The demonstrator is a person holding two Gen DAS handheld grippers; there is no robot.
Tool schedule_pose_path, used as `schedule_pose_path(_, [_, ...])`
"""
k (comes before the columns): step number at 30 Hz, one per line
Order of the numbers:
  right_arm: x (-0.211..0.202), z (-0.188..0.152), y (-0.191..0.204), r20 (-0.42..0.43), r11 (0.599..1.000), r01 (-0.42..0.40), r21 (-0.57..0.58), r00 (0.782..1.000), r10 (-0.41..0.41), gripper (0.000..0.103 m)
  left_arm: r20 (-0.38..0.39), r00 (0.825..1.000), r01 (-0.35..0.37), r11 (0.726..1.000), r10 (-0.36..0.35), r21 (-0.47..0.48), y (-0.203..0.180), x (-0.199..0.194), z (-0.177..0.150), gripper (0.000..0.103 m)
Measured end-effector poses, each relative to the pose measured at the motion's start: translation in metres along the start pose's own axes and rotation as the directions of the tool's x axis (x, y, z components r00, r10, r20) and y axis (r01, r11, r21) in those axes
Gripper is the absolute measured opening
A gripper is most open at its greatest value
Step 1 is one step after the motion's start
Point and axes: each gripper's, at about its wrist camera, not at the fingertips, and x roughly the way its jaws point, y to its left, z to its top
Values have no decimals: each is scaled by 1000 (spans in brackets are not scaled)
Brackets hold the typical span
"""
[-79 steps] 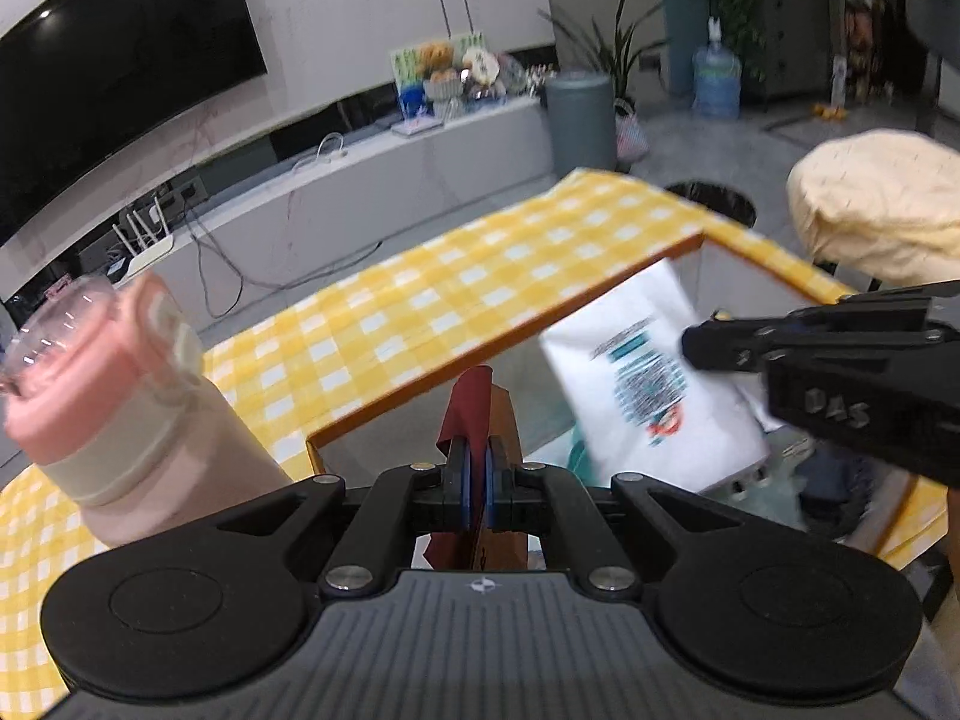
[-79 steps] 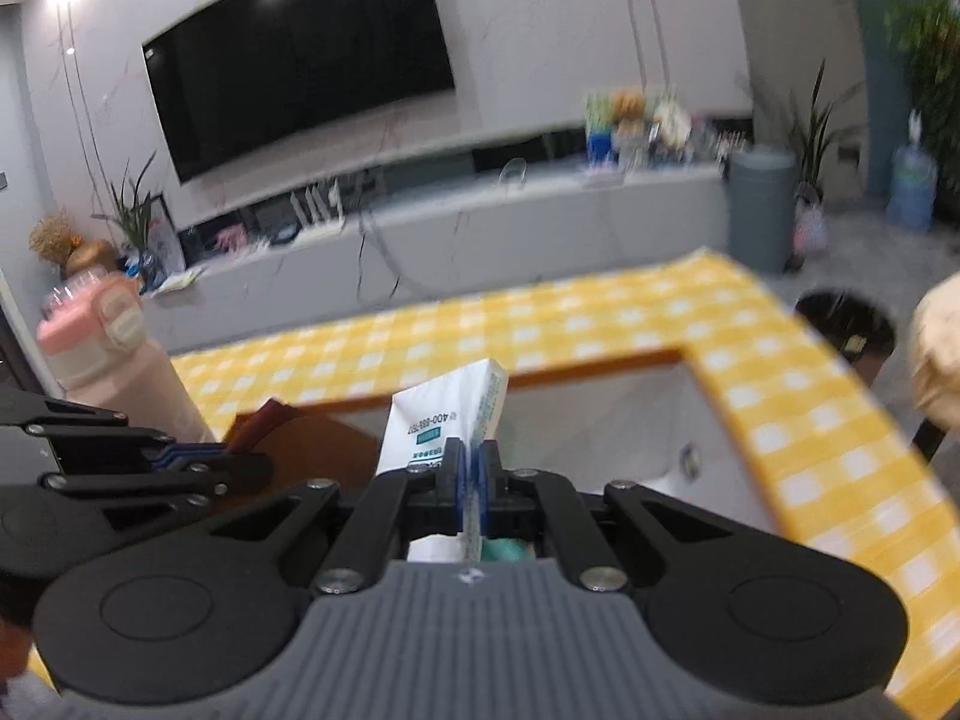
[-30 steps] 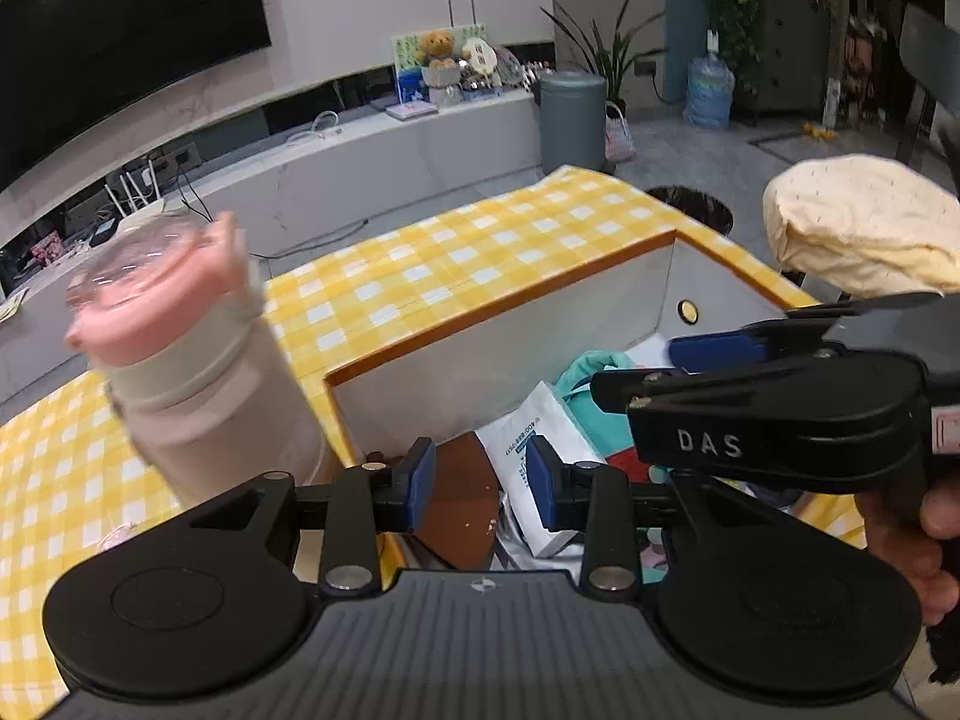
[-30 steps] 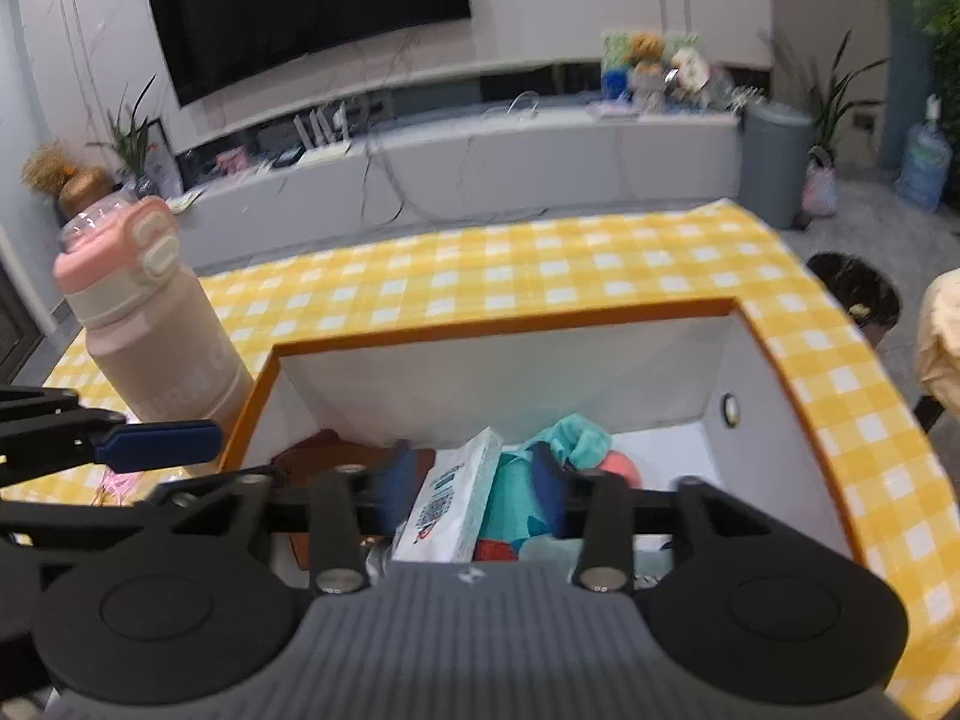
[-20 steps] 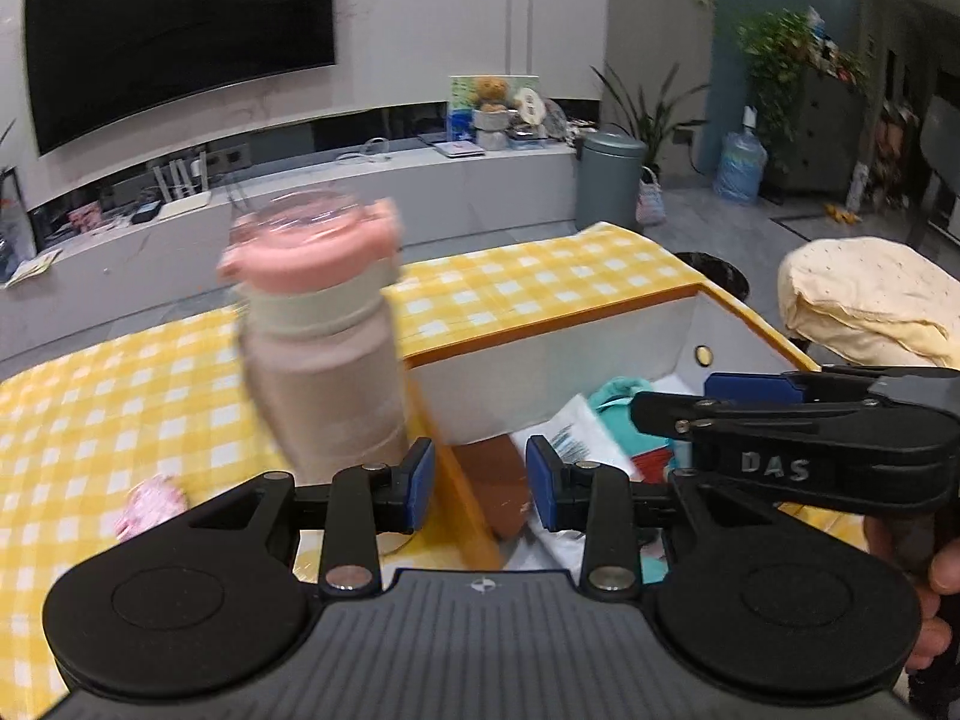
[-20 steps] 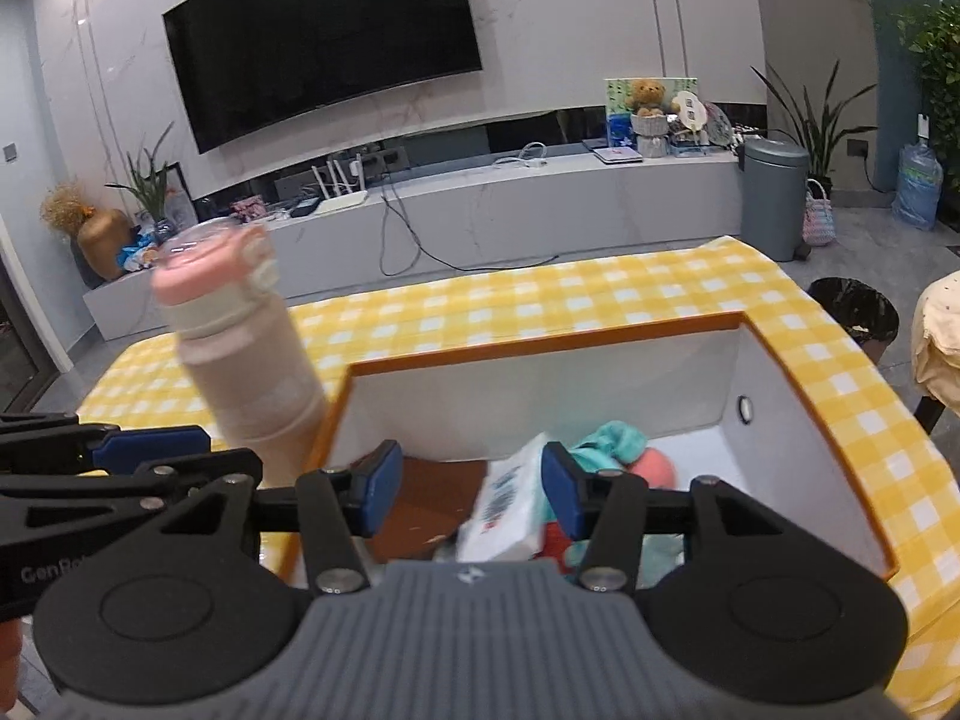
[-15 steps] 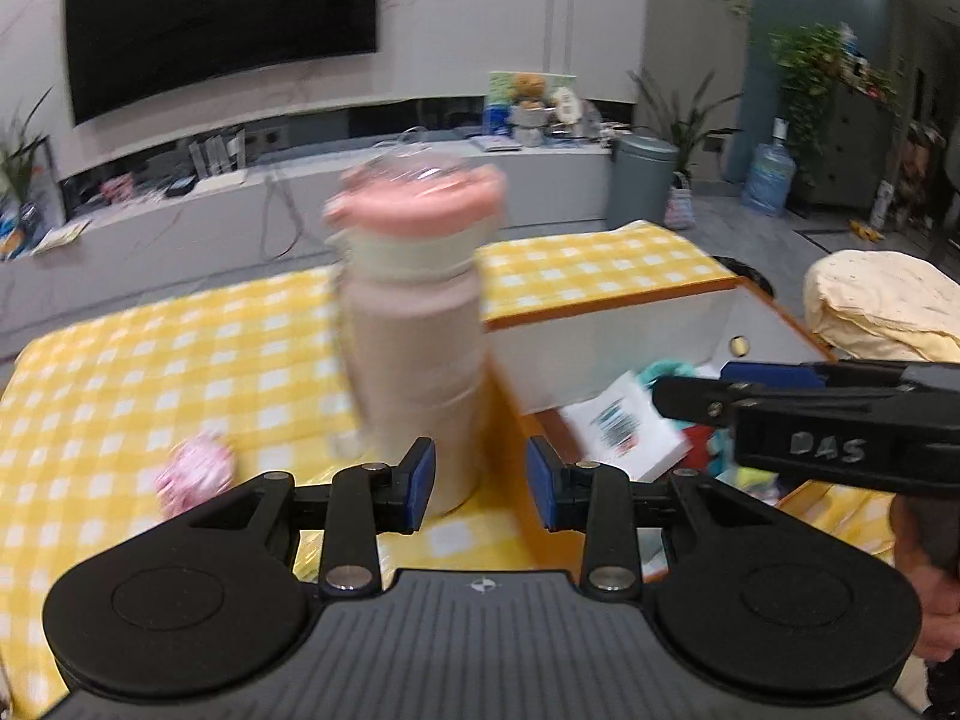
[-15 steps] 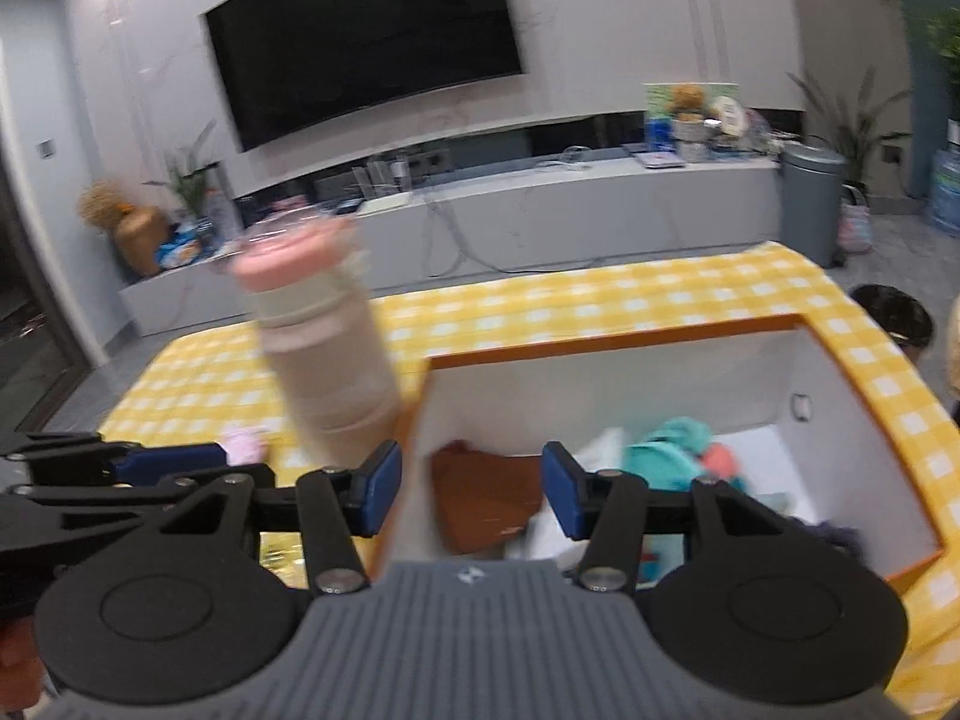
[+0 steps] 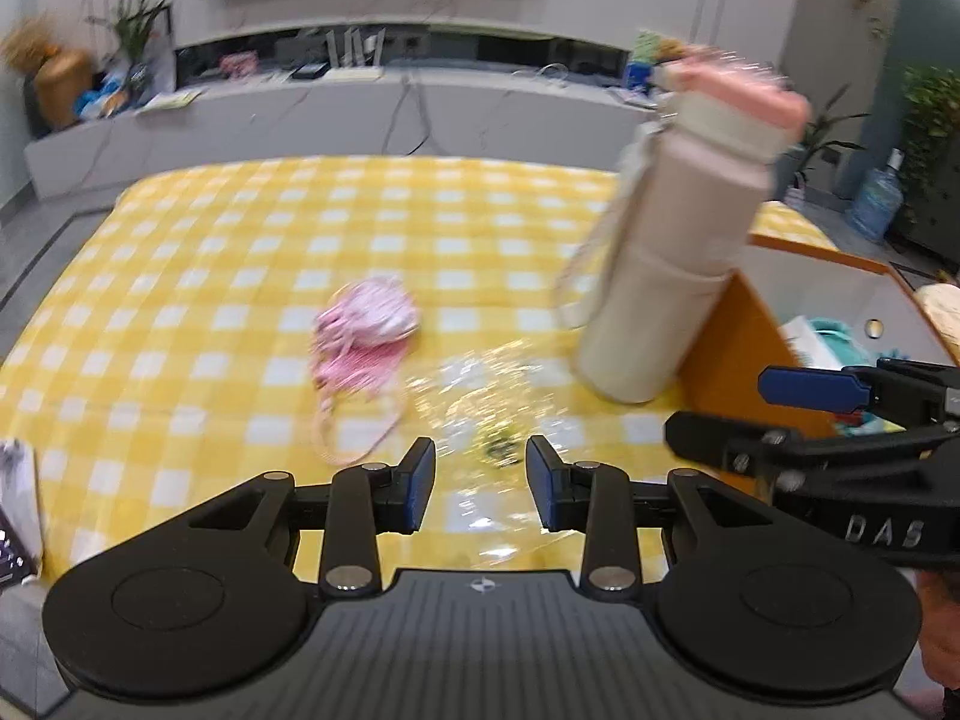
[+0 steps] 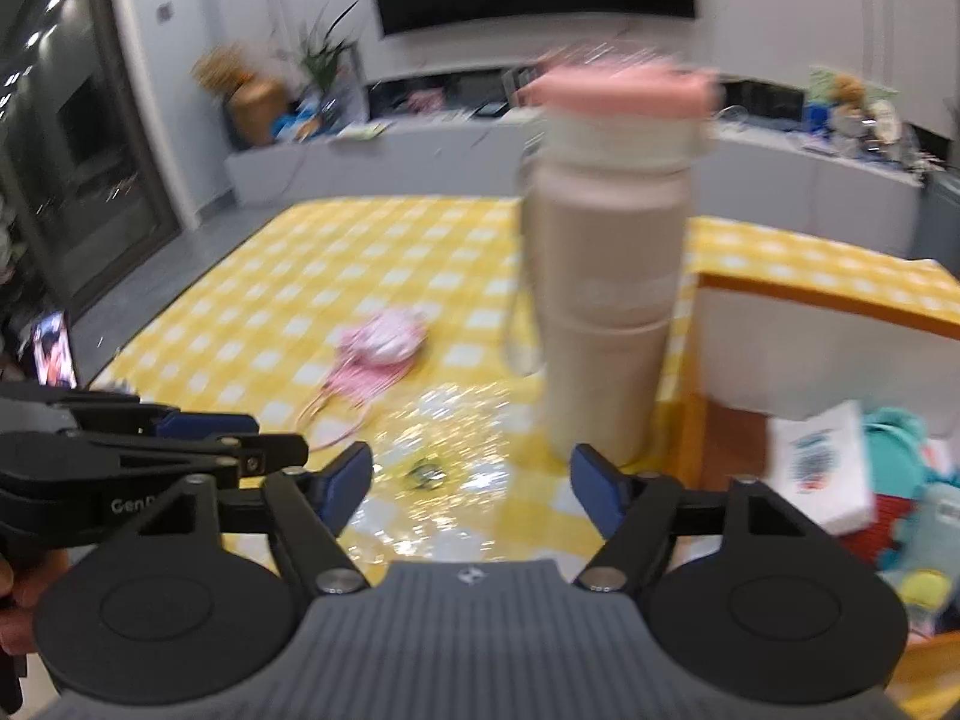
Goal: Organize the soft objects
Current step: 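Withdraw both grippers from the box back toward the table items, then grasp the clear plastic bag with the right gripper while the left gripper grasps the pink drawstring pouch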
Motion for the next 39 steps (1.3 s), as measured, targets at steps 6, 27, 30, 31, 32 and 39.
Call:
schedule_pose_path(6, [58, 4, 18, -68, 998, 19, -58, 997, -23, 90, -71, 997, -46, 998, 43, -53, 35, 16, -10, 47])
schedule_pose_path(27, [165, -3, 37, -282, 996, 79, -47, 955, -89, 101, -156, 987, -46, 992, 27, -121, 78, 60, -25, 47])
schedule_pose_path(30, [168, -8, 48, -267, 990, 95, -108, 956, -120, 101, -154, 988, -49, 989, 27, -139, 82, 60, -26, 47])
schedule_pose_path(31, [168, -8, 47, -263, 990, 97, -103, 957, -121, 101, -153, 988, -50, 988, 27, -144, 84, 60, -26, 47])
schedule_pose_path(32, [168, -9, 47, -261, 990, 96, -103, 958, -121, 101, -154, 988, -50, 988, 28, -146, 85, 61, -26, 47])
schedule_pose_path(39, [160, -9, 41, -239, 990, 96, -103, 964, -118, 85, -148, 989, -32, 989, 10, -147, 82, 61, -26, 47])
